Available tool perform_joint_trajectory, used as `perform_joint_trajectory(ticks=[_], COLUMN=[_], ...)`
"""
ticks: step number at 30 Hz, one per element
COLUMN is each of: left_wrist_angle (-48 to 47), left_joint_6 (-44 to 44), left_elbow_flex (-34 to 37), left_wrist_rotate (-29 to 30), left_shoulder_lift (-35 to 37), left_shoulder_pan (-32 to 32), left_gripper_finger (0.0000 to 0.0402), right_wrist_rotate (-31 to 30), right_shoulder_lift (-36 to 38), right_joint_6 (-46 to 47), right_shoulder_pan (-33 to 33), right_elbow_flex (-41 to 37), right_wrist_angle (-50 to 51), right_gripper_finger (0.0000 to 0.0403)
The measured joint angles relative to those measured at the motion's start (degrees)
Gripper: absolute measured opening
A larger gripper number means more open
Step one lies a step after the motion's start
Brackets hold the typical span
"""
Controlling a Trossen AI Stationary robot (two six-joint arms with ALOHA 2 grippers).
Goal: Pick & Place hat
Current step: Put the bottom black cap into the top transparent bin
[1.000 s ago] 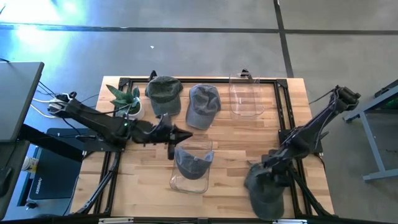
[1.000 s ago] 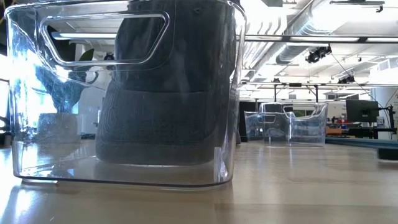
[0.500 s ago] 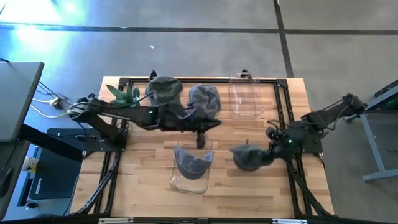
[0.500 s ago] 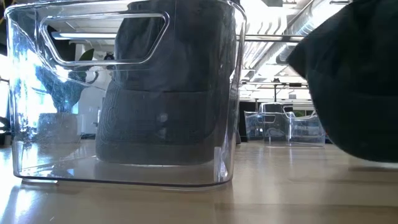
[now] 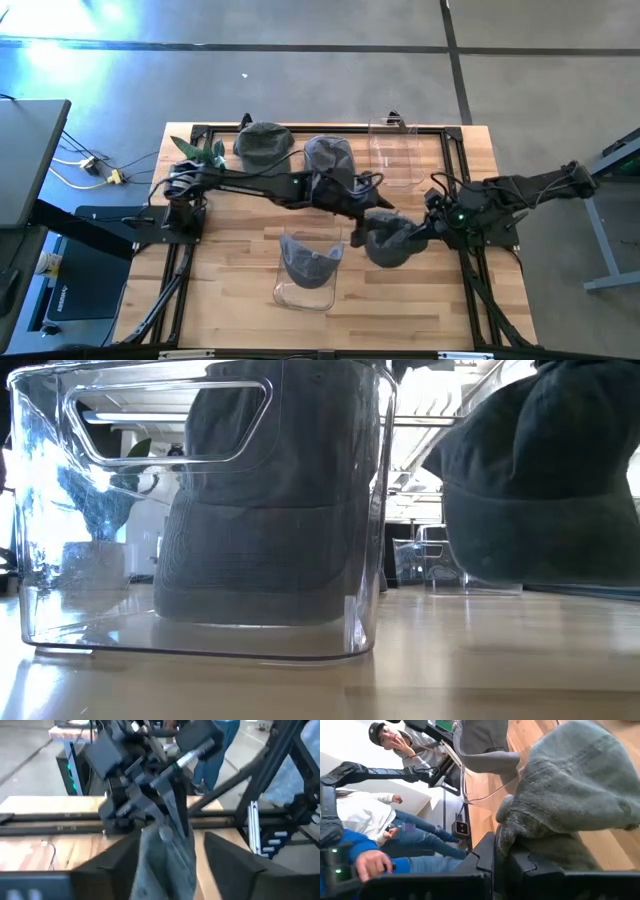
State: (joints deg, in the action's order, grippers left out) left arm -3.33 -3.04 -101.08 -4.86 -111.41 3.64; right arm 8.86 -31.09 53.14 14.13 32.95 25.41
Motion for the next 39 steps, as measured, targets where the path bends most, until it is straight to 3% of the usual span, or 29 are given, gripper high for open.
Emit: perform_joint_trajectory(ticks=[6, 14, 18, 24, 32, 39], left_wrist_angle=[1.24, 7.56, 5.51, 5.39, 4.81, 3.76], left_joint_6=[-0.17, -0.39, -0.55, -0.53, -0.58, -0.15], left_elbow_flex=[-0.71, -1.12, -0.37, -0.66, -0.63, -5.77], left_wrist_rotate=[1.15, 1.04, 0.12, -7.23, -20.28, -31.83], left_shoulder_lift=[-3.91, -8.63, -9.63, -10.23, -8.70, -8.45], left_shoulder_pan=[0.20, 0.11, 0.11, 0.13, 0.11, -0.70], left_gripper_finger=[0.0285, 0.0288, 0.0281, 0.0205, 0.0023, 0.0011], right_wrist_rotate=[0.94, 1.03, 1.38, 2.06, 11.83, 24.83], right_shoulder_lift=[0.00, 0.03, 0.16, 1.69, 3.09, 2.97], right_joint_6=[-3.67, -6.83, -6.99, -7.16, -5.54, -6.18], right_shoulder_pan=[-1.10, -1.53, -1.49, -1.49, -1.49, -1.49], right_elbow_flex=[-0.01, 0.02, 0.02, 0.04, 0.08, 0.08], right_wrist_angle=[-0.04, -1.36, -2.07, -2.36, -0.59, -0.17], right_gripper_finger=[0.0006, 0.0006, 0.0007, 0.0014, 0.0011, 0.0021])
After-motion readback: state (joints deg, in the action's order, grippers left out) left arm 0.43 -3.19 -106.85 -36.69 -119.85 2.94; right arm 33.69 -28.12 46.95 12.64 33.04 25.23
